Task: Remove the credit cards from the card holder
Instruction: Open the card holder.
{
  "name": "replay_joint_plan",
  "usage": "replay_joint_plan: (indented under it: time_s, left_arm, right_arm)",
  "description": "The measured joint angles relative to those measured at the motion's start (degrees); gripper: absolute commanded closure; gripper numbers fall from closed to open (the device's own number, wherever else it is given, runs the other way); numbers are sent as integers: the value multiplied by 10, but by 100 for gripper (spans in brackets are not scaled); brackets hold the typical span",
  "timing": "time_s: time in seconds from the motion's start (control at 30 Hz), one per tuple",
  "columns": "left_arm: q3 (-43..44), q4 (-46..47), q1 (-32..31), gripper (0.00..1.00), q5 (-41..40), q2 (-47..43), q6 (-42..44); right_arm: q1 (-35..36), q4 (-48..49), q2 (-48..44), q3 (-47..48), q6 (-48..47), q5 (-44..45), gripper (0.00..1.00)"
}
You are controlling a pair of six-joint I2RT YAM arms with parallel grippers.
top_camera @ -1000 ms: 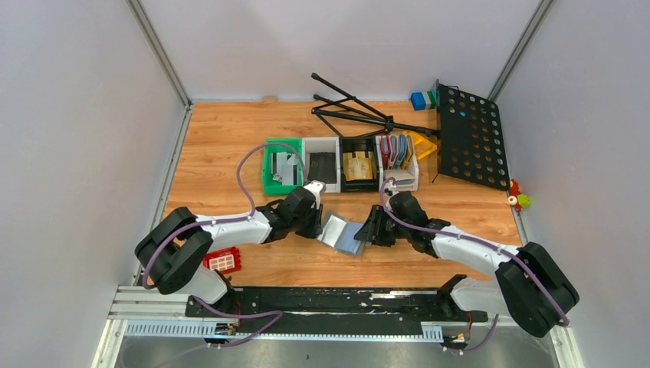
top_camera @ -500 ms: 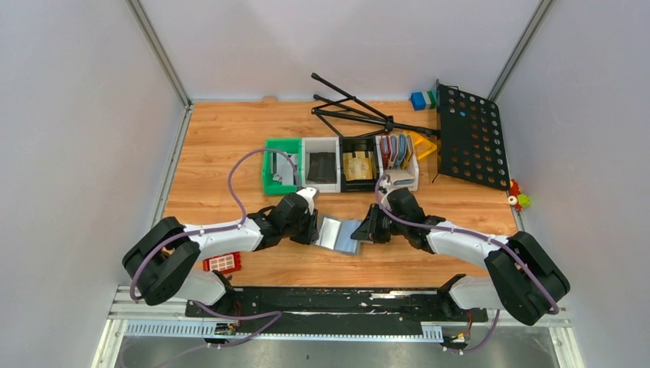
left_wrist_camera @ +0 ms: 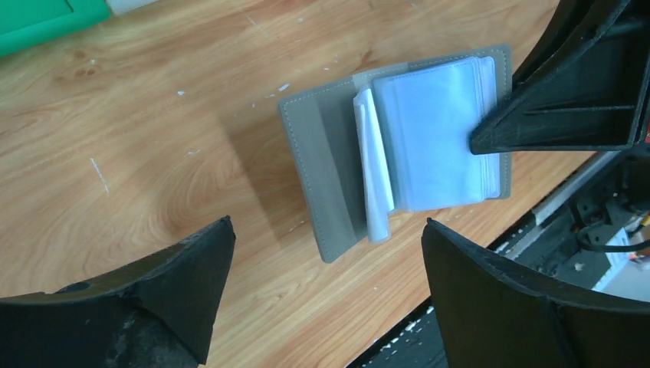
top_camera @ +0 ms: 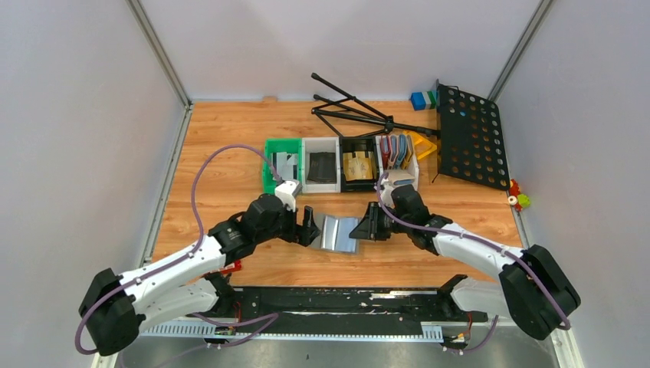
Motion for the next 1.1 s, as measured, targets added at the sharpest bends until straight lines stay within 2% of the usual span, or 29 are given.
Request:
replay_joint_plan:
  time_s: [0.3,0.67,0.77,0.9,0.93,1.1]
  left_arm:
    - [-58,35,0,0,23,-76,-60]
    - [-32,94,0,1,66,17,-83]
    - [-18,94,0,11,60,37,-81]
    - [-8,88,0,42,46,65,-77]
    - [-8,85,0,47,44,68,-77]
    - [-8,73,0,53,52,71,-70]
  right_arm:
    - [2,-15,-71,18,-10,-19,97]
    - [43,-83,-78,64,-21,6,98]
    - [52,-87,-76,68,-21,11,98]
    - [59,-112,-75,81,-24,21,99]
    - [60,-118,-74,85,-25,24,99]
    - [61,-148,-72,94,-36,40,100]
